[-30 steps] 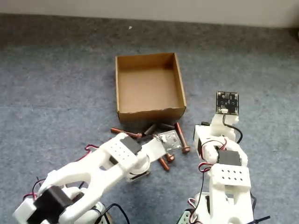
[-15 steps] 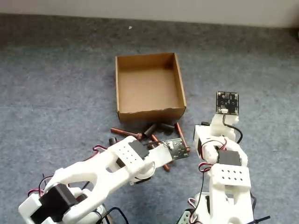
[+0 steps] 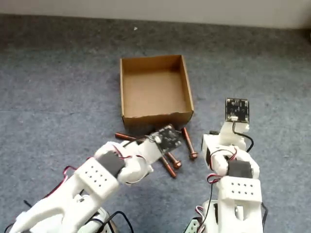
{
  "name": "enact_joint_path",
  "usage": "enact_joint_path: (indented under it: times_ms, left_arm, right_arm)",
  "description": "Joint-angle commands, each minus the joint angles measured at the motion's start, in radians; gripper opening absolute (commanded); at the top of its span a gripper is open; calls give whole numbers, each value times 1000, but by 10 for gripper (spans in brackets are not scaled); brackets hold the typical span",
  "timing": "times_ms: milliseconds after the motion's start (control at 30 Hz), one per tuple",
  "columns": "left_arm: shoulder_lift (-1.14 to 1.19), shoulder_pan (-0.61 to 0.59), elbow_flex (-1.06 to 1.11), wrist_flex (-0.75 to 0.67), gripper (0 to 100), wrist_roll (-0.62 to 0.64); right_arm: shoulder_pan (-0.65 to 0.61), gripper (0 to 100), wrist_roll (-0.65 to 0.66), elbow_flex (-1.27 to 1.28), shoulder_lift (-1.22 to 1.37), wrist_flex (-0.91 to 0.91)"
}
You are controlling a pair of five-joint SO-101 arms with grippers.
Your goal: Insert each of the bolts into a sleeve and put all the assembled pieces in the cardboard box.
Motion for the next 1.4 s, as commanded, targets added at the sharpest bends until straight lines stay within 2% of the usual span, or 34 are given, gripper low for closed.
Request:
enact_joint_path:
  times_ms: [0,233,400,567,933,1133,1367]
  left_arm:
    - [-245,-54,24,3,6,71]
    - [-506,-104,51,3,6,150]
    - [-651,-102,45,-2,6,201]
    - [-777,-96,15,-5,6,201]
    - [-832,-93,-139,-124,6,227]
    - [-832,-93,-197,-195,6,339]
    - [-842,-93,-197,-247,6,414]
  right_arm:
    - [-58,5,-2,-10,-196,62]
    - [-168,5,-2,39,-446,124]
    - [-237,5,-2,48,-506,127]
    - [-303,5,-5,48,-529,127]
    - [-496,5,-5,96,-696,116]
    - [-576,5,-6,148,-728,-39]
    - [-679,5,2,277,-727,-288]
